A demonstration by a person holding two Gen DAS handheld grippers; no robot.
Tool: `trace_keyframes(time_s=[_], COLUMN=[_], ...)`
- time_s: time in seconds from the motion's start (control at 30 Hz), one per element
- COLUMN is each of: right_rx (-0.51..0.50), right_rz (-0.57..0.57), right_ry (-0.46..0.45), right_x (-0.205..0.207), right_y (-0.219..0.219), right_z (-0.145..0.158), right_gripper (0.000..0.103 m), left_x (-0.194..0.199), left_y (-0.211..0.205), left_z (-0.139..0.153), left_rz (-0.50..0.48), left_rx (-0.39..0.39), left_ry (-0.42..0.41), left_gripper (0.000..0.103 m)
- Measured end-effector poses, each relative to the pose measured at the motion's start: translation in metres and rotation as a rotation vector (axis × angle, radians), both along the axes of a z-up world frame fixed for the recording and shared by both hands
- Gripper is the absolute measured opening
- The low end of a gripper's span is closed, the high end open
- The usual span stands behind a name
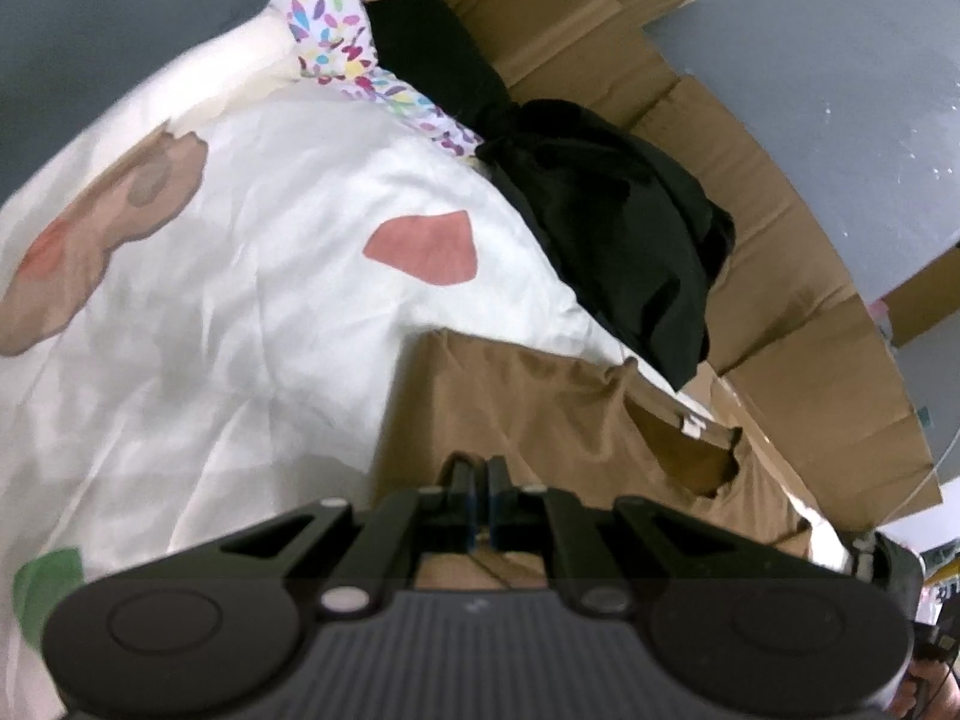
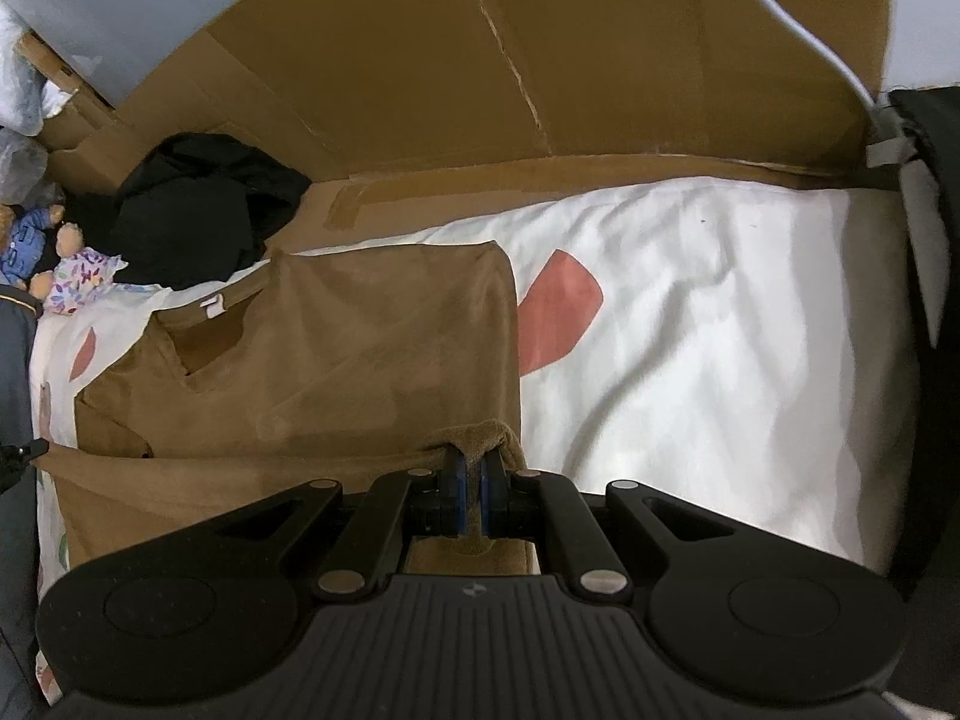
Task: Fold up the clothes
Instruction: 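Lift the hem with both grippers and fold it toward the collar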
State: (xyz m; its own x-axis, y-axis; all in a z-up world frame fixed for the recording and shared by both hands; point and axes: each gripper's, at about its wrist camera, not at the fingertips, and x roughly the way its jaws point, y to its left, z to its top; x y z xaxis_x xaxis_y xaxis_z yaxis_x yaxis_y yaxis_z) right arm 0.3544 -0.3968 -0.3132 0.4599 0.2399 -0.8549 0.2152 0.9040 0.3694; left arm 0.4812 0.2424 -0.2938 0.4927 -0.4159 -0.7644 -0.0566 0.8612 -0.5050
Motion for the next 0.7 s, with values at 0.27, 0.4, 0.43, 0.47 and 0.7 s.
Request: trace_keyframes(time_s=[0.27, 0.4, 0.43, 0.47, 0.7], right_rx=[0.004, 0.004, 0.008, 0.011, 0.055], right_rz=[-0.009, -0.01, -0.014, -0.015, -0.029], right_ry=[0.024, 0.025, 0.025, 0.023, -0.039], right_x=[0.019, 0.029, 0.031, 0.033, 0.046], right_y=[-0.006, -0.003, -0.003, -0.002, -0.008], right_z=[-0.024, -0.031, -0.032, -0.032, -0.025], right_gripper=[0.004, 0.004, 0.004, 0.004, 0.004], left_x=[0.021, 0.026, 0.026, 0.027, 0.033], left_y=[0.001, 0.002, 0.003, 0.003, 0.008], left_z=[-0.033, -0.039, -0.04, -0.039, -0.024], left_rz=[0.01, 0.013, 0.018, 0.02, 0.032], left_rx=[-0.025, -0.049, -0.055, -0.061, -0.097], left_ry=[0.016, -0.001, -0.006, -0.015, -0.079], left_gripper=[0.004, 0.004, 0.004, 0.004, 0.004])
